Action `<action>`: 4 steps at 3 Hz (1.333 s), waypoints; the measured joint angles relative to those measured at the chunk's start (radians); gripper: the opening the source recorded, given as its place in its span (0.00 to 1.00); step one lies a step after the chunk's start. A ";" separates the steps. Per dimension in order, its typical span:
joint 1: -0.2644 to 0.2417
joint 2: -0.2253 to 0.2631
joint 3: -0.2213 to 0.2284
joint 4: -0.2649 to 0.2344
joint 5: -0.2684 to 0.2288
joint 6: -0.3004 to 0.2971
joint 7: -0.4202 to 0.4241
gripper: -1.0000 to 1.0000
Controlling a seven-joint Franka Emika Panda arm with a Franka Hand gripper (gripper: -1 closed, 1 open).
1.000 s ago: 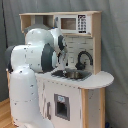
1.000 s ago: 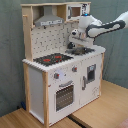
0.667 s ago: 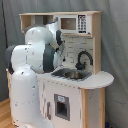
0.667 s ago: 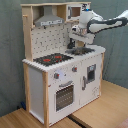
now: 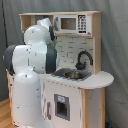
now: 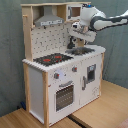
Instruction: Play with the kitchen
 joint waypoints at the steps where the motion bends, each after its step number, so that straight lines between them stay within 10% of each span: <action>1: 0.000 0.023 0.068 0.000 -0.045 -0.036 0.061 1.00; 4: 0.074 0.016 0.196 0.019 -0.242 -0.158 0.205 1.00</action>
